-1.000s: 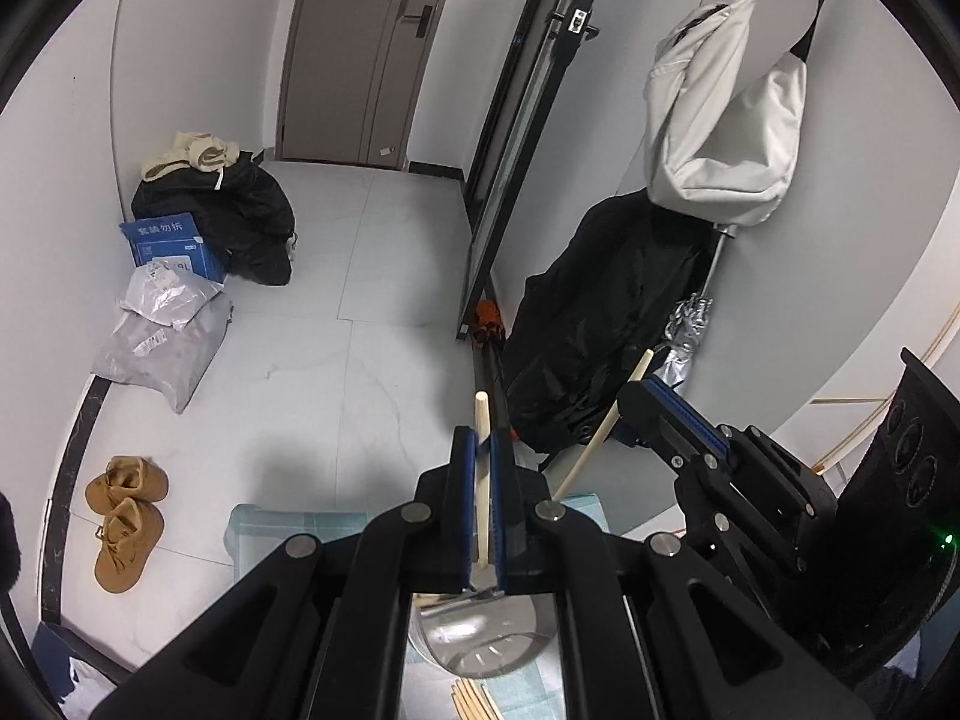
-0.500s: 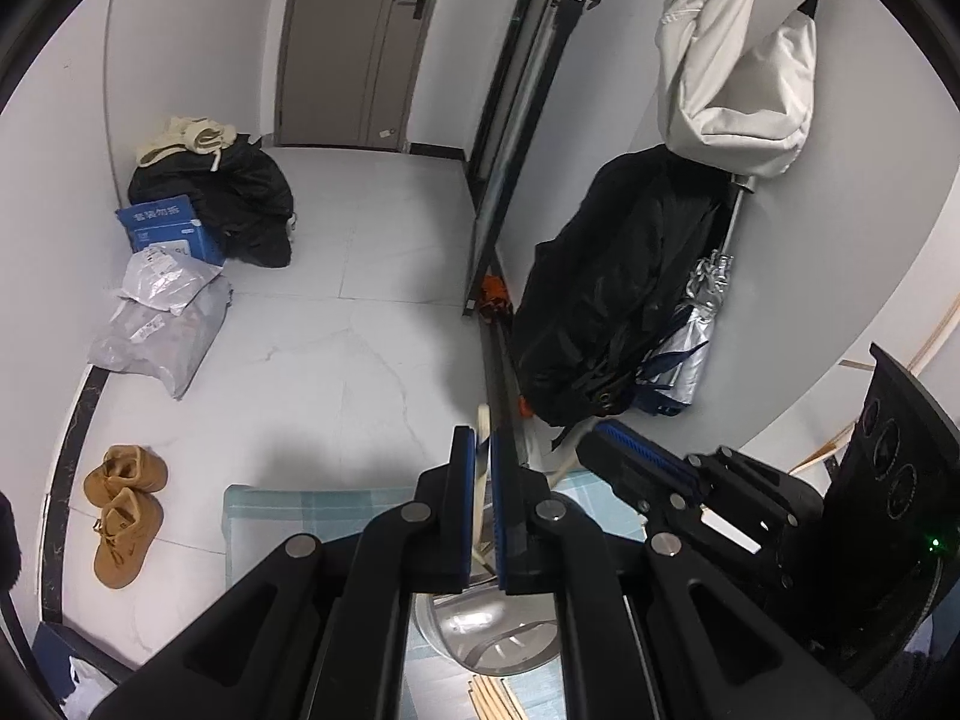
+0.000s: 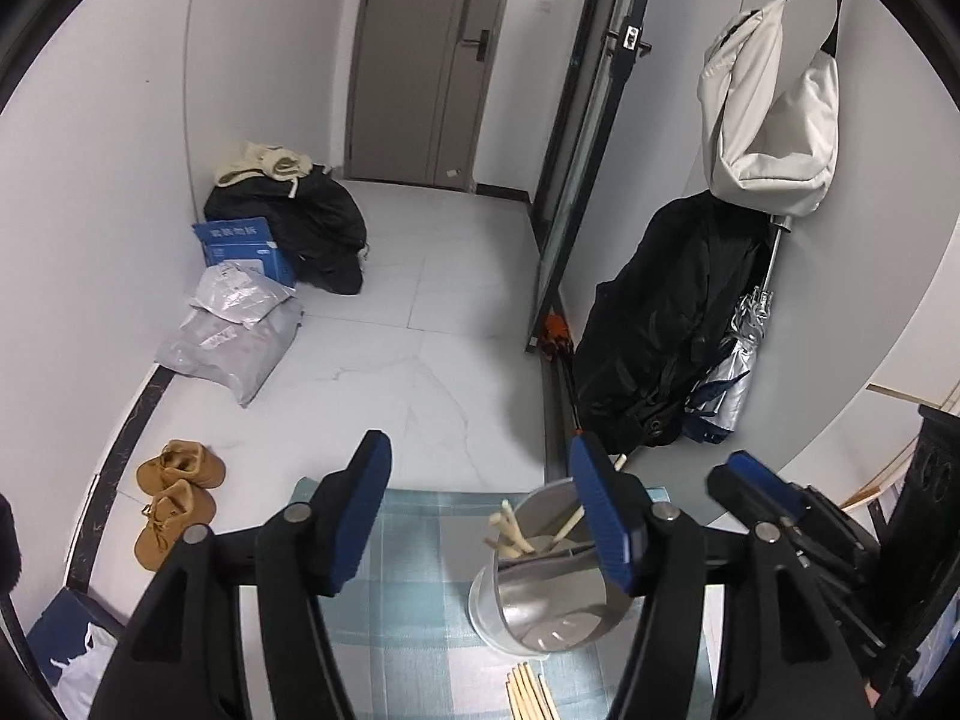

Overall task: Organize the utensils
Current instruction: 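Open both tools to drop the chopsticks into the holder, then move both open tools back down to the chopsticks on the cloth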

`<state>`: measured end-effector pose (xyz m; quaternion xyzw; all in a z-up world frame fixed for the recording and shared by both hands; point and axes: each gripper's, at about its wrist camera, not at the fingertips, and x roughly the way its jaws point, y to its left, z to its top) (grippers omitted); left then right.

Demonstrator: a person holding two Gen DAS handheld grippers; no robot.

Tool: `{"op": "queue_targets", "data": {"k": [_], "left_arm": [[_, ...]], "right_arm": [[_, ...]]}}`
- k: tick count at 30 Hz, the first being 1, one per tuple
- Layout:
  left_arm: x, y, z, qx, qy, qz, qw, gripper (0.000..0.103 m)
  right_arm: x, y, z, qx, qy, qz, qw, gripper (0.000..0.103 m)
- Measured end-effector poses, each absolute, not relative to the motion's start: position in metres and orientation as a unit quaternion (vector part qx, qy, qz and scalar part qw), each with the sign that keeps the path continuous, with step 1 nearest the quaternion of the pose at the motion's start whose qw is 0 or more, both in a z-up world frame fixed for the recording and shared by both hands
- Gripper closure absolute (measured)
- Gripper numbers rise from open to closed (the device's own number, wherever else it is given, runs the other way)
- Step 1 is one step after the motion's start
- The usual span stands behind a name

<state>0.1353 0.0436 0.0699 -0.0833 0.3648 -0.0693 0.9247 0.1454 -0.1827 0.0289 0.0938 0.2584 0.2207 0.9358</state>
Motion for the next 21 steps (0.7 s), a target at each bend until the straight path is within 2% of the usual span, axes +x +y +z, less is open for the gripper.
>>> {"op": "queue_targets", "data": {"k": [1, 4, 5, 9, 11, 21], "left_arm": [[0.132, 0.043, 0.071, -0.083, 0.362, -0.066, 0.926, 0.042], [0.118, 0.042, 0.076, -0.080, 0.349, -0.055, 0.932, 0.036], [0.113, 0.042, 0.078, -0.078, 0.344, -0.050, 0.934, 0.034], [0.092, 0.039, 0.083, -0.074, 0.321, -0.037, 0.943, 0.024], [0.082, 0.038, 0.084, -0.075, 0.311, -0.030, 0.947, 0.022], [0.041, 0.030, 0.073, -0.055, 0.287, -0.010, 0.956, 0.021]], "right_arm": [[0.141, -0.183, 0.033, 0.094, 0.255, 0.217, 0.938, 0.066], [0.125, -0.185, 0.043, 0.092, 0.245, 0.206, 0.943, 0.042], [0.120, -0.185, 0.046, 0.091, 0.242, 0.204, 0.944, 0.037], [0.097, -0.186, 0.055, 0.093, 0.230, 0.203, 0.947, 0.035], [0.083, -0.186, 0.058, 0.090, 0.222, 0.200, 0.950, 0.033], [0.032, -0.200, 0.045, 0.095, 0.217, 0.164, 0.958, 0.026]]}}
